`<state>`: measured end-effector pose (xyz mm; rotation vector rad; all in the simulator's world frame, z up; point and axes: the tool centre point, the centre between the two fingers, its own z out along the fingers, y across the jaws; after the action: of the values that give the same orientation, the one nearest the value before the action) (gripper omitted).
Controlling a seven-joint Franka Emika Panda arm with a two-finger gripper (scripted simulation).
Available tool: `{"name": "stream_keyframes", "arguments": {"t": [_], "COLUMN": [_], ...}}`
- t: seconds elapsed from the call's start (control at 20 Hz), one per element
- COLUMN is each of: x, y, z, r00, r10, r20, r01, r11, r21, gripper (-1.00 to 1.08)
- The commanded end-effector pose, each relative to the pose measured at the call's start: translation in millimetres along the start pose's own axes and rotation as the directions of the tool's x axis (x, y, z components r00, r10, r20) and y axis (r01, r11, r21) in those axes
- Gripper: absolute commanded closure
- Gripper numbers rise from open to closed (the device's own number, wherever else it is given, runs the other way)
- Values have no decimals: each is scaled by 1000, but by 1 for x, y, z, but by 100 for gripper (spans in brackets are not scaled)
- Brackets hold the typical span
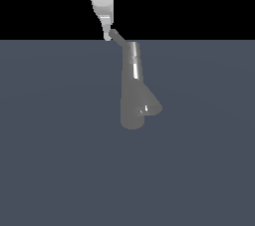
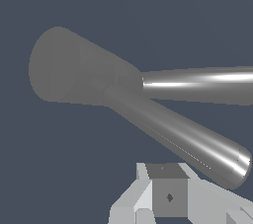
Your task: Turn on the faucet by rotating a designated handle.
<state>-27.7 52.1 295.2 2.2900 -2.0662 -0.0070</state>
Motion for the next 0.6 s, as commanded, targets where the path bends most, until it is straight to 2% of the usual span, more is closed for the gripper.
{"name": "stream_keyframes", "arguments": {"t": [0.0, 0.25, 0.35, 0.55], "x": [14, 28, 20, 47], "y": [12, 28, 24, 25], "z": [1, -4, -4, -3], "r00": [1000, 1000, 1000, 1000], "r10": [11, 8, -1, 2], "r20": [-1, -1, -1, -1], "r01": [-11, -8, 1, -2], "r11": [1000, 1000, 1000, 1000], "r21": [-14, -18, -13, -14], "gripper": [108, 108, 108, 108]}}
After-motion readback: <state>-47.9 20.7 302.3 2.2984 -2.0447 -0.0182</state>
